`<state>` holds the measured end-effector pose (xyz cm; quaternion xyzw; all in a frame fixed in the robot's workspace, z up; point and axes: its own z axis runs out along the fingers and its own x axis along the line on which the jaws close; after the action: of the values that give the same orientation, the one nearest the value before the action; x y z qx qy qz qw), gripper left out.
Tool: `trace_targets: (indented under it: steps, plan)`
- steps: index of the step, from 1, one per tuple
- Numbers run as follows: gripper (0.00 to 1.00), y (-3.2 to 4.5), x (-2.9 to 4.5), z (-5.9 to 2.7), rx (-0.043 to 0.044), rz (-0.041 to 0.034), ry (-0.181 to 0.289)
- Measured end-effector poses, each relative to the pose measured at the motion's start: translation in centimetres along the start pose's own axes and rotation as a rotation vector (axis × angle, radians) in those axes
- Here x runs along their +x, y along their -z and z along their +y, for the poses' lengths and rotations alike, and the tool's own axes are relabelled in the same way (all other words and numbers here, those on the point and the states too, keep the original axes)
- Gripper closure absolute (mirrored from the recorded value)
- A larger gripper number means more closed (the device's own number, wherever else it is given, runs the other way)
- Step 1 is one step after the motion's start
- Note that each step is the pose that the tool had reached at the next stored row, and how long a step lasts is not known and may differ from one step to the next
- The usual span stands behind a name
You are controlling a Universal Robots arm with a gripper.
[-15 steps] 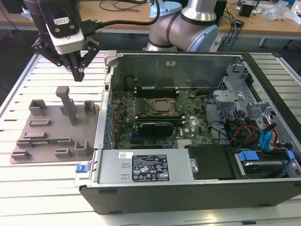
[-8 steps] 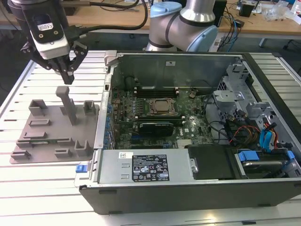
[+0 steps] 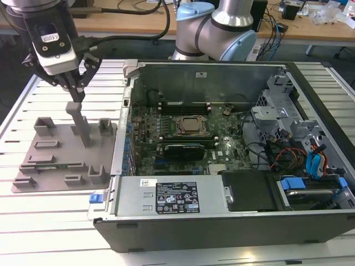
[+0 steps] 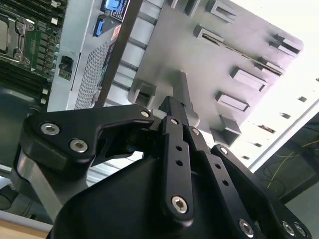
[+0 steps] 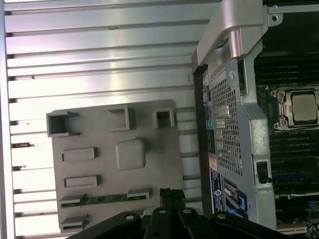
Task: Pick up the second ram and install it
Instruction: 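Reach for the second ram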
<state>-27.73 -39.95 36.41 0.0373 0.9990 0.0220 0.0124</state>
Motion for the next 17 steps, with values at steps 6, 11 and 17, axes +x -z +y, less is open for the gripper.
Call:
trace_targets:
  steps: [6, 11, 17]
  plan:
    - [0.89, -0.82, 1.02, -1.55, -0.0002, -0.0002, 0.001]
    - [0.89, -0.97, 4.36, -1.98, -0.0003, -0.0001, 0.002]
    - [0.89, -1.19, 6.80, -2.18, -0.0003, -0.0001, 0.003]
